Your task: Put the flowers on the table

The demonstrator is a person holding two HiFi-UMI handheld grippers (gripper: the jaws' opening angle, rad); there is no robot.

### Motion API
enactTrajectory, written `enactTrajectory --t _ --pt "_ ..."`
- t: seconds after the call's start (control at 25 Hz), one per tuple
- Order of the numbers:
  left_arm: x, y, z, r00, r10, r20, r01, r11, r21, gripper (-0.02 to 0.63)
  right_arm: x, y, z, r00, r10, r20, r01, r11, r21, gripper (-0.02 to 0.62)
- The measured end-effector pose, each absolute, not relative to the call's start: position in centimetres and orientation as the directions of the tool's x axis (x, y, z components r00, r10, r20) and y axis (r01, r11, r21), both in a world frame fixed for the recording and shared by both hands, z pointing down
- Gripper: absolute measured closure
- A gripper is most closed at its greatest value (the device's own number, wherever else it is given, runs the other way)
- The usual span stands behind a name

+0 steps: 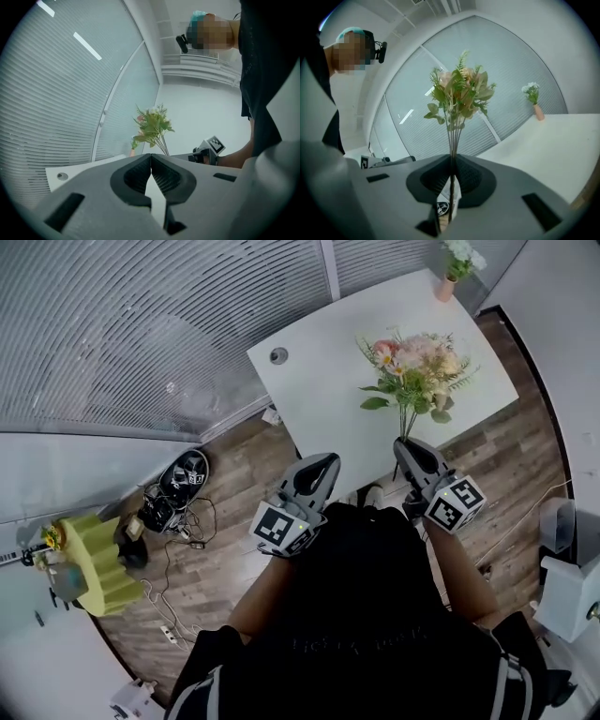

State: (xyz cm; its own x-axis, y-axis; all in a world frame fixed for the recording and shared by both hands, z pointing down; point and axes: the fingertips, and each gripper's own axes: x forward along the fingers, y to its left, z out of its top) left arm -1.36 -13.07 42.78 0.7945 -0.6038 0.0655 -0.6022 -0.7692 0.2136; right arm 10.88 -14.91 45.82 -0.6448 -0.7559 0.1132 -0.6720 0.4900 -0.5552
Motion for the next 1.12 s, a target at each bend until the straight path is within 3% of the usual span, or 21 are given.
enactTrajectory --t 1.12 --pt "1.8 -15.6 56.5 0.813 -0.492 0.312 -0.577 -0.755 0.312 0.588 8.7 -18.3 65.6 -0.641 -0.601 0.477 -0.741 0.322 -0.59 0.551"
